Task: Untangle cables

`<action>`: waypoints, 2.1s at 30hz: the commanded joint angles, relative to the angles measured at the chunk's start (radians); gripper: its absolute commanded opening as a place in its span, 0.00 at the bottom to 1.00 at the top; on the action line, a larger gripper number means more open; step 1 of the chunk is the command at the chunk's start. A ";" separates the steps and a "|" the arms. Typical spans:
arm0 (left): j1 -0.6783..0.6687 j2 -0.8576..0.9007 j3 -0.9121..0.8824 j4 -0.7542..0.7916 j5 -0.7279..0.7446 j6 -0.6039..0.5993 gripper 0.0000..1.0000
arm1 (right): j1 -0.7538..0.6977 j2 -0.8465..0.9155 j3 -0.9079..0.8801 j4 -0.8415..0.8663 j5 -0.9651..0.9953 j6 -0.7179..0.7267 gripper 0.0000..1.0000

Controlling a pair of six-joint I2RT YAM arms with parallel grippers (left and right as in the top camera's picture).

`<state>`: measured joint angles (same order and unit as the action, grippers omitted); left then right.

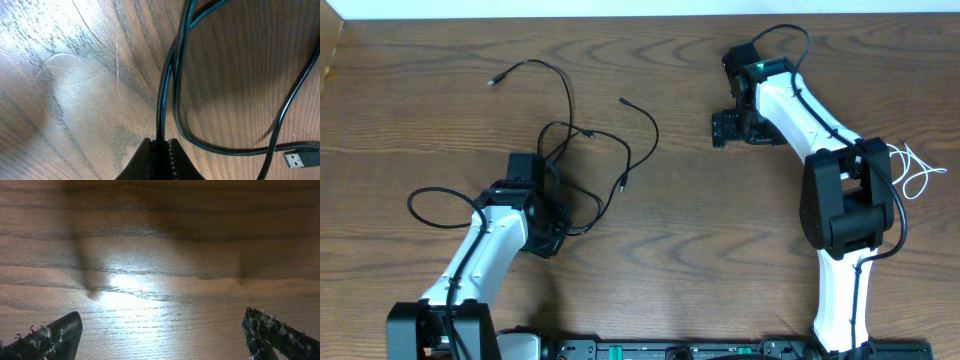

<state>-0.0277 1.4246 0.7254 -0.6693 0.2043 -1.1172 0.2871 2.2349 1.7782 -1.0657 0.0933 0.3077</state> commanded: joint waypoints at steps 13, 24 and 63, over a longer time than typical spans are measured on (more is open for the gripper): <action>0.005 -0.072 0.048 -0.040 -0.002 0.055 0.07 | 0.009 0.008 0.006 0.000 0.002 0.018 0.99; 0.005 -0.362 0.051 -0.047 0.011 0.095 0.08 | 0.020 0.008 0.006 0.000 -0.032 0.018 0.99; -0.082 -0.622 0.048 0.060 0.395 0.571 0.08 | 0.194 0.008 0.006 0.018 -0.186 -0.031 0.99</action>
<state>-0.0826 0.7837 0.7486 -0.6010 0.5526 -0.7273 0.4801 2.2349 1.7782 -1.0439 -0.0082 0.3042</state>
